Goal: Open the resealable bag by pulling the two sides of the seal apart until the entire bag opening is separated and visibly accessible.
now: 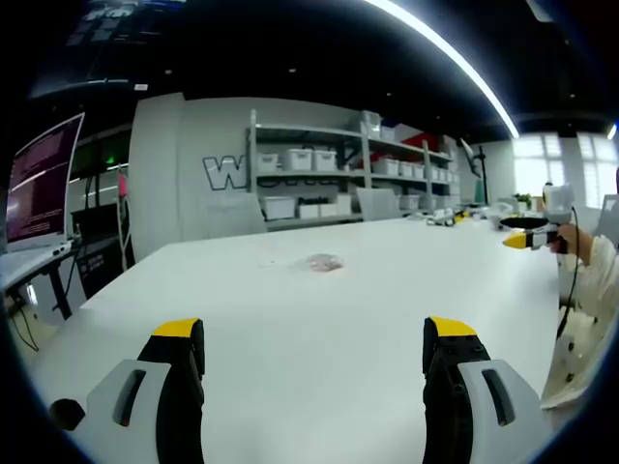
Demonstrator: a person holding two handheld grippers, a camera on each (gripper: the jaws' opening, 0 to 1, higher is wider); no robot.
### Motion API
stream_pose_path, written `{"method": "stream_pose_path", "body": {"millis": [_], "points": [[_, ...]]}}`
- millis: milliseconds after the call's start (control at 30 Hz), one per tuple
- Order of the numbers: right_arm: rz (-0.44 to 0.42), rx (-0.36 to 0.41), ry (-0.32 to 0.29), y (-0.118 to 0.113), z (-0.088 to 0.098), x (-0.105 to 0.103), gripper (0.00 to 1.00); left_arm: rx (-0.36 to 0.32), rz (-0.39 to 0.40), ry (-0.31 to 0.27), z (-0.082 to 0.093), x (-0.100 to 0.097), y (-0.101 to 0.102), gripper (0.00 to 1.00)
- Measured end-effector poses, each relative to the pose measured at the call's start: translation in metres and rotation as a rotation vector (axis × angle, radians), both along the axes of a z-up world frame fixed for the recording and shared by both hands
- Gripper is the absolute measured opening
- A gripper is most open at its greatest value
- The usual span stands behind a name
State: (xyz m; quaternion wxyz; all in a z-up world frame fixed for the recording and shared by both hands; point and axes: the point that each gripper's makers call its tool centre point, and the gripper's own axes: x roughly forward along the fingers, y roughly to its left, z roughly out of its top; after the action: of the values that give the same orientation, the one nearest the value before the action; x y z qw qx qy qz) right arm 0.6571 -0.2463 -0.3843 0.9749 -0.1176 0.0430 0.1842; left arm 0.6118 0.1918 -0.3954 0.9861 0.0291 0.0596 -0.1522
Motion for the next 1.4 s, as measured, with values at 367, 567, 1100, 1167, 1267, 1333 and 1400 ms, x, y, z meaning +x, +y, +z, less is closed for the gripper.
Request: {"method": "stream_pose_path", "body": {"millis": [367, 567, 1100, 1167, 1267, 1333, 1400], "points": [[0.012, -0.012, -0.001, 0.006, 0.000, 0.005, 0.83, 0.002, -0.003, 0.000, 0.000, -0.001, -0.001, 0.93], [0.011, -0.024, -0.007, 0.005, 0.001, 0.004, 0.83, 0.001, -0.002, 0.001, -0.001, 0.000, -0.001, 0.93], [0.030, -0.077, -0.020, 0.013, 0.001, 0.012, 0.82, -0.001, -0.002, 0.002, -0.001, -0.003, -0.002, 0.93], [0.032, -0.079, -0.023, 0.014, 0.002, 0.012, 0.82, -0.001, -0.003, 0.001, -0.001, -0.003, -0.002, 0.93], [0.033, -0.090, -0.027, 0.015, 0.003, 0.012, 0.82, -0.002, -0.001, 0.001, -0.001, -0.003, -0.002, 0.93], [0.035, -0.094, -0.027, 0.015, 0.003, 0.013, 0.82, -0.002, 0.003, -0.001, -0.001, -0.003, -0.001, 0.93], [0.040, -0.091, -0.027, 0.017, 0.004, 0.014, 0.82, -0.003, 0.000, 0.000, -0.001, -0.003, 0.000, 0.93]]}}
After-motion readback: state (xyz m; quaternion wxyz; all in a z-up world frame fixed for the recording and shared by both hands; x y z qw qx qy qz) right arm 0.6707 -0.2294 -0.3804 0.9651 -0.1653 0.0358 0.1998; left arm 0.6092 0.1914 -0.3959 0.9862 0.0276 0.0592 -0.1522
